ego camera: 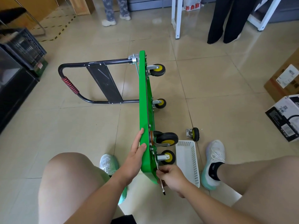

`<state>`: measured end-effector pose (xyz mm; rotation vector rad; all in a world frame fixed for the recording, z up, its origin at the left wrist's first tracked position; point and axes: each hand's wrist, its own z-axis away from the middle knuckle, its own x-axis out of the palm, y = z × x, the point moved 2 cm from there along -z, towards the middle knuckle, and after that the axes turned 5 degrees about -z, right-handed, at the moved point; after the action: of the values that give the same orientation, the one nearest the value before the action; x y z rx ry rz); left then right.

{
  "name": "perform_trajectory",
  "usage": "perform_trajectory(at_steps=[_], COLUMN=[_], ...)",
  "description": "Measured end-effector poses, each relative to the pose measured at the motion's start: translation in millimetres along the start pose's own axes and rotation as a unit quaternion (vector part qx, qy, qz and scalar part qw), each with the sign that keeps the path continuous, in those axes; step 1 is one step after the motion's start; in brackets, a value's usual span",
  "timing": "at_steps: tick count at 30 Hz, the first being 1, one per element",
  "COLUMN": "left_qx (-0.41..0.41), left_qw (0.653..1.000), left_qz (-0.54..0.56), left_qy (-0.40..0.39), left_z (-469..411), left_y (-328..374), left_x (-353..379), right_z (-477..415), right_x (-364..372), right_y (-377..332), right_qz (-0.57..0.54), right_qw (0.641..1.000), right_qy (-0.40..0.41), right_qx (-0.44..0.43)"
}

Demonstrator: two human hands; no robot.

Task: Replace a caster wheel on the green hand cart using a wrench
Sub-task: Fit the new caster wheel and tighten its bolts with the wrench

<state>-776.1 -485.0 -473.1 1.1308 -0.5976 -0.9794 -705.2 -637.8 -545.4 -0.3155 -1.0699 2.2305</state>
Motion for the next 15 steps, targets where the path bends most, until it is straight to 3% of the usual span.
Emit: perform_trajectory(at_steps=[11,15], left_qx=[0.018,0.019], left_qw=[1.000,1.000], left_qz=[-0.019,-0.020], left_qy=[-0.003,-0.002], left_z=[-2,-4], left_y=[-2,-5], left_x=[-1,-3], right_z=[14,19], right_x=[4,11], right_y=[-46,-73], right_qz=[-0.125,-0.249], right_qw=[0.990,0.961], right_qy=[-0.006,-0.044], right_qx=[0.058,0.112])
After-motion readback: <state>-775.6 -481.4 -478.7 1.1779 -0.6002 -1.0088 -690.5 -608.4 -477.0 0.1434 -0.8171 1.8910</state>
